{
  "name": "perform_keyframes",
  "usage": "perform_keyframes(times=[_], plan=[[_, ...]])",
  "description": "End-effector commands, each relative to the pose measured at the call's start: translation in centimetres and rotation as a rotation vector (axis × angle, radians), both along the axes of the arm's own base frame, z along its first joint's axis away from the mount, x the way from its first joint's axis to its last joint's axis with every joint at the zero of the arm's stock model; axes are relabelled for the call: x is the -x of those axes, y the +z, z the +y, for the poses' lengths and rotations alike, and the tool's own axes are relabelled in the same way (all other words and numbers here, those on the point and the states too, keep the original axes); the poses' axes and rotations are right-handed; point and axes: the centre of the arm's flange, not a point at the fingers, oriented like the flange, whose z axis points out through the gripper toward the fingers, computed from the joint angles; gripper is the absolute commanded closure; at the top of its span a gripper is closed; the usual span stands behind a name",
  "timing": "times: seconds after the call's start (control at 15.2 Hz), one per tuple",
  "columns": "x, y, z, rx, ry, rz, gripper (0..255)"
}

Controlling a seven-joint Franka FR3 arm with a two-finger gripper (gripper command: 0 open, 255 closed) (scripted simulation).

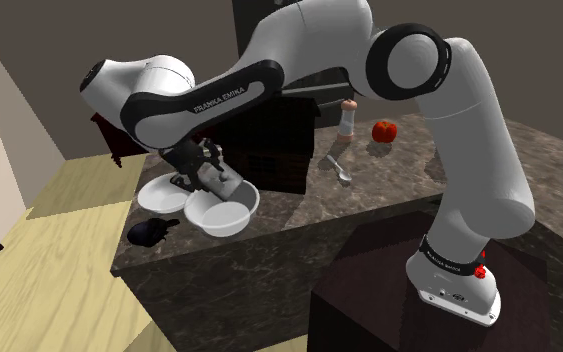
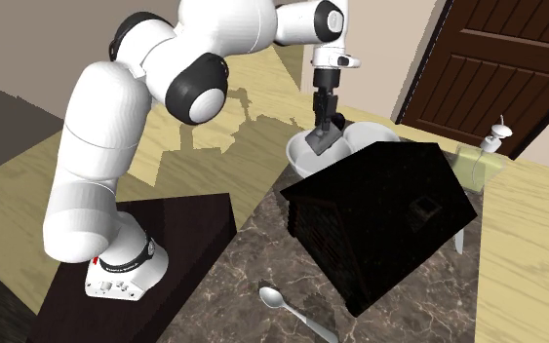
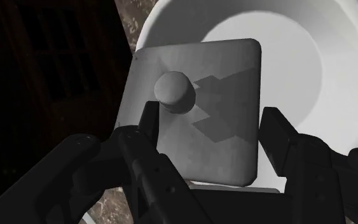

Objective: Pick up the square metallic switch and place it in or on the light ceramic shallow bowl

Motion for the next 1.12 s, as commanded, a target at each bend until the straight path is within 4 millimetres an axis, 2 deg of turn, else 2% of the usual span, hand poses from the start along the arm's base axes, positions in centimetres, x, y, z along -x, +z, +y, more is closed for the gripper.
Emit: perform_keyframes(times=[0.0,0.66,1.06], plan=[[0.0,-1.1,0.2,0.0,0.0,0.0,255],[0.0,-6.2,0.2,0.0,0.0,0.0,255],[0.0,-6.2,0.2,0.0,0.0,0.0,255]])
